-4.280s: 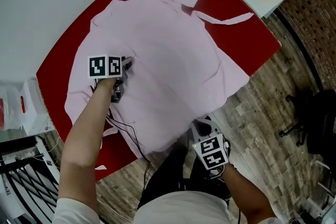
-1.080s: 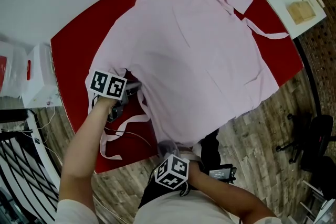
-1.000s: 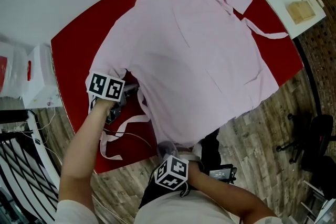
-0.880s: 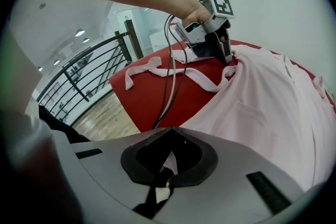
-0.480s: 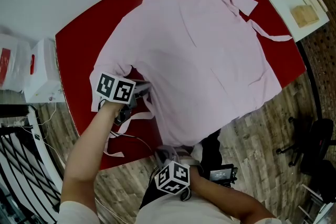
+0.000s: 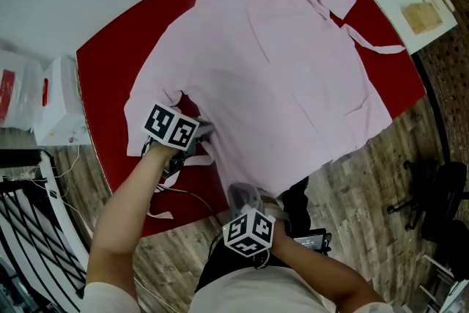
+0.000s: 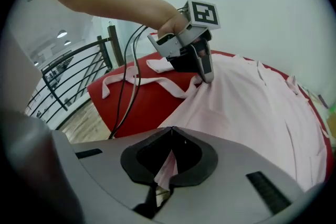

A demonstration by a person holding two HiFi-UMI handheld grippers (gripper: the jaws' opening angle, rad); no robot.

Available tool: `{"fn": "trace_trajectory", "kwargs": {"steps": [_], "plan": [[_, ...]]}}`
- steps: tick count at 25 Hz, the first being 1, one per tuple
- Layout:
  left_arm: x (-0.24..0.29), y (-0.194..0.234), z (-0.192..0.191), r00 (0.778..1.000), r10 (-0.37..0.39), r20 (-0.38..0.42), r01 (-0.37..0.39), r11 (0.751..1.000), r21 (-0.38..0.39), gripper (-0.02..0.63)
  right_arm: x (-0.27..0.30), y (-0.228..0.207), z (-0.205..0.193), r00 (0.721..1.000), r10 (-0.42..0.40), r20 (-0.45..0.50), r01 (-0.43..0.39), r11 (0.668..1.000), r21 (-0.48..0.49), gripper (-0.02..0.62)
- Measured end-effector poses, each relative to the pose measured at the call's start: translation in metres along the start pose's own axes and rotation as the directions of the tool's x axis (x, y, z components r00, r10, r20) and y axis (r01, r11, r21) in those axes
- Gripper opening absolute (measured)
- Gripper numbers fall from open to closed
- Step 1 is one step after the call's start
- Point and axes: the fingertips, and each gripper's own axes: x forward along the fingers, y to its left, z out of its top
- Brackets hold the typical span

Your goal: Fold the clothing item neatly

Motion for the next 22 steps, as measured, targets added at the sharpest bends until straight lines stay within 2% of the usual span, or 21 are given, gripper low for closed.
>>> {"fn": "trace_trajectory", "kwargs": {"steps": [2,6,11,17,22], "plan": [[0.000,0.008,-0.010,1.000,0.011,-0.019,-0.011,1.000,-0.023,0.005,0.006,0.010,-0.008,0.999,0.040,-0.027,-0.039,0.999,0.022,0.015],[-0.008,0.017,-0.022,1.000,0.009,0.002,-0.009,0.996,-0.092,0.005,0.010,0.020,-0.007,0.998,0.068,-0.014,-0.067,0.997,0.039,0.014],[-0.012,0.022,-0.031,0.999,0.037,-0.008,-0.038,0.996,-0.086,0.005,0.012,0.028,-0.006,0.995,0.094,-0.025,-0.093,0.996,0.010,0.014],[-0.015,0.025,-0.038,0.999,0.040,0.022,-0.037,0.992,-0.122,0.004,0.014,0.028,-0.006,0.995,0.099,-0.017,-0.099,0.995,-0.006,0.015],[-0.016,0.026,-0.040,0.997,0.061,0.048,-0.054,0.990,-0.133,0.003,0.014,0.029,-0.008,0.990,0.143,-0.017,-0.143,0.989,0.026,0.015]]}}
